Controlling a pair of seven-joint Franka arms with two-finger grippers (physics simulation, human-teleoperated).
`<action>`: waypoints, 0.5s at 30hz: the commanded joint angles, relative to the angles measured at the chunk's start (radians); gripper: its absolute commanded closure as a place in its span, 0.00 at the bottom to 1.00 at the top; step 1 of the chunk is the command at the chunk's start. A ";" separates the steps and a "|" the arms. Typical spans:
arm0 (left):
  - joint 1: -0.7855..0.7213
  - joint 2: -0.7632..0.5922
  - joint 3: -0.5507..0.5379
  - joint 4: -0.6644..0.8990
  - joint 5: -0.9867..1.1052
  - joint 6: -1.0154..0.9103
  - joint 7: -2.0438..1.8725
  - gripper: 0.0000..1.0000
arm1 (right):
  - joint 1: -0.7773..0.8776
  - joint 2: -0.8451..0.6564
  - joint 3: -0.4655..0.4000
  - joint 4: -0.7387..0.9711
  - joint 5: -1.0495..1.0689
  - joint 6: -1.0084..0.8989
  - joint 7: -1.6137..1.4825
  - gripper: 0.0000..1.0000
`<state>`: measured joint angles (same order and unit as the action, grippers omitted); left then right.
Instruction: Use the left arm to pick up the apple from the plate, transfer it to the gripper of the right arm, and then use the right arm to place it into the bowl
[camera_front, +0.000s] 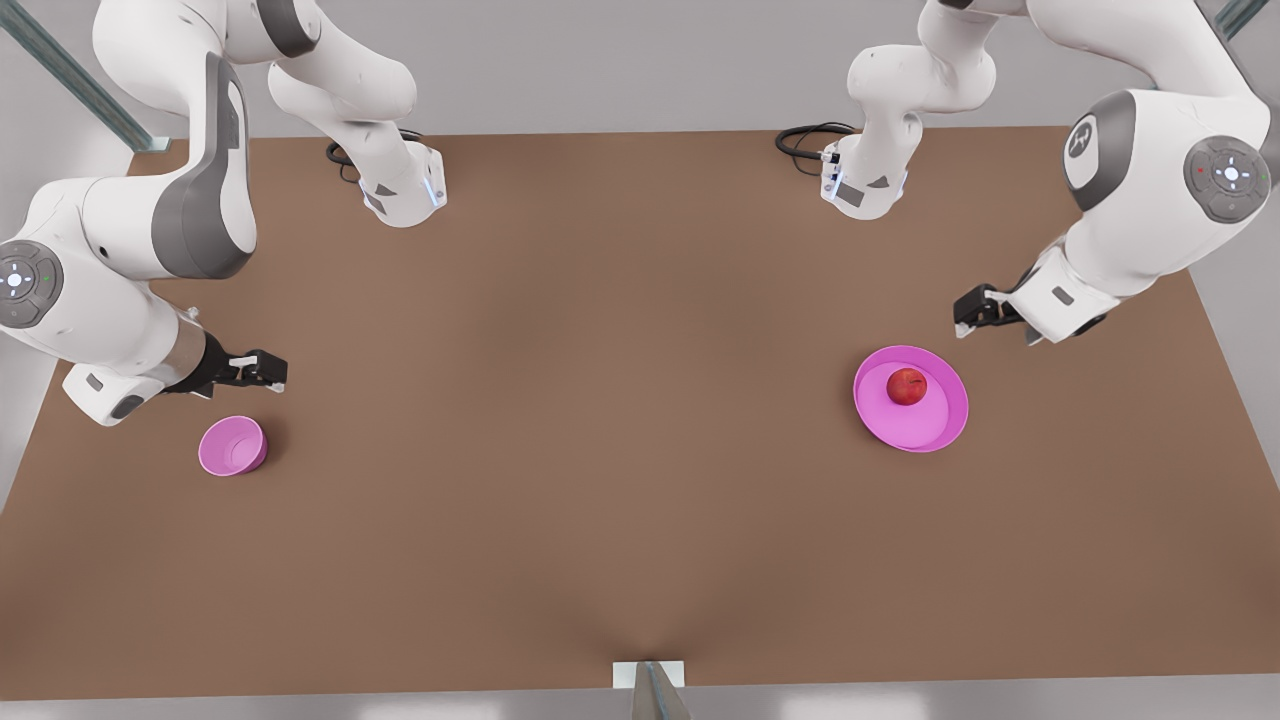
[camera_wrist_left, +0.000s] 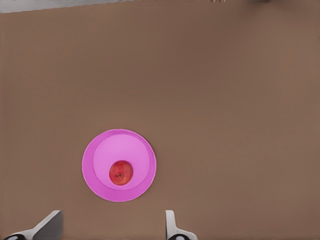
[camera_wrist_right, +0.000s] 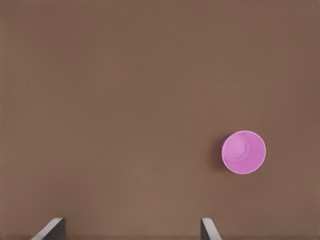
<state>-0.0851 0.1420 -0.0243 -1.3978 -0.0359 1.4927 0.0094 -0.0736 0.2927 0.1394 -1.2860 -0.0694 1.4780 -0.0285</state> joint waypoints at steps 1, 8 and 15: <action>0.001 0.002 0.000 -0.006 0.002 0.027 0.072 0.00 | 0.000 -0.001 0.000 0.000 0.000 -0.001 -0.013 0.00; 0.030 0.004 0.015 -0.590 0.001 0.658 -0.032 0.00 | 0.000 -0.001 0.000 0.000 0.000 -0.001 -0.013 0.00; 0.079 0.060 0.024 -0.793 0.001 0.911 -0.026 0.00 | 0.000 -0.001 0.000 0.000 0.000 -0.001 -0.013 0.00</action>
<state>-0.0074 0.2019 -0.0009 -2.1720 -0.0371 2.1893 -0.0020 -0.0736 0.2927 0.1394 -1.2859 -0.0696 1.4777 -0.0358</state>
